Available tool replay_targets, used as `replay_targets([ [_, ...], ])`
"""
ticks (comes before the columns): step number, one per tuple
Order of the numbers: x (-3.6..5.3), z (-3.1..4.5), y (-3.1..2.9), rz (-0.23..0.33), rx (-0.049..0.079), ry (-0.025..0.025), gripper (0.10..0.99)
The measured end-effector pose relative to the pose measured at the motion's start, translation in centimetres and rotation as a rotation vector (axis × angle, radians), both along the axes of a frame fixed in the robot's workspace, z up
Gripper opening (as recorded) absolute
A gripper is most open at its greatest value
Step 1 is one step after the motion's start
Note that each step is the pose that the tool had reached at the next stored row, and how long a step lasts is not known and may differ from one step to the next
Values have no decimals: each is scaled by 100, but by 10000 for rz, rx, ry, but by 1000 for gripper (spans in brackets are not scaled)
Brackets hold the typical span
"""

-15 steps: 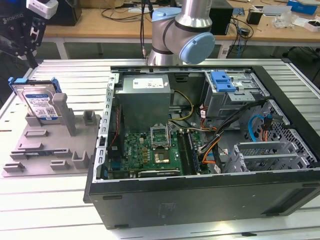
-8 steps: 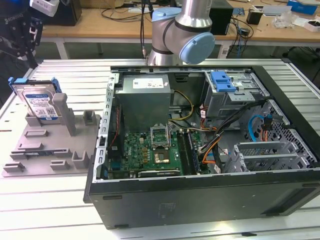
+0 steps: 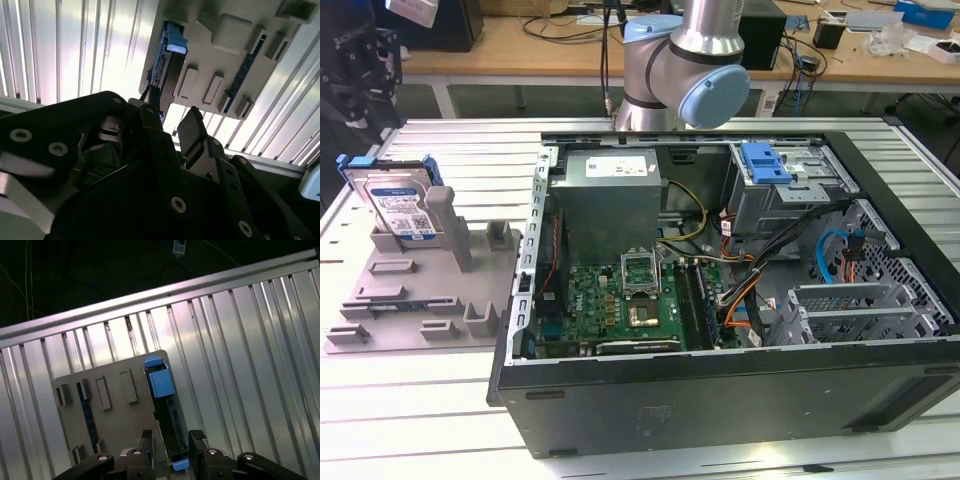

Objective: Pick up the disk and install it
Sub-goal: 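Pick up the disk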

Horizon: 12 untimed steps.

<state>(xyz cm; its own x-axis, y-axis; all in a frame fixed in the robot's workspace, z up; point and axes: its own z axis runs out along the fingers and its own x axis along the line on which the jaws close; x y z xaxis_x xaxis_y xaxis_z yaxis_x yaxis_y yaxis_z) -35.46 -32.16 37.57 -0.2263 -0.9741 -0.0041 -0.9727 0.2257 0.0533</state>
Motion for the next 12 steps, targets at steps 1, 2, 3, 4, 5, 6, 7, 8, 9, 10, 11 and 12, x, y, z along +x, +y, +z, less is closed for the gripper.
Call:
replay_targets([
  [1, 0, 0, 0, 212, 0, 0, 424],
  [2, 0, -2, 0, 594, 0, 0, 424],
  [3, 0, -2, 0, 767, 0, 0, 424],
  [4, 0, -2, 0, 934, 0, 0, 424],
  [5, 0, -3, 0, 1243, 0, 0, 424],
  [6, 0, -3, 0, 1523, 0, -1, 431],
  [7, 0, -3, 0, 1623, 0, 1, 431],
  [8, -1, -2, 0, 1670, -2, 2, 498],
  [9, -1, -3, 0, 1685, -9, 1, 498],
  [10, -1, -3, 0, 1685, -10, 1, 498],
  [11, -1, -3, 0, 1686, -11, 2, 498],
  [12, -1, -3, 0, 1686, -12, 1, 498],
])
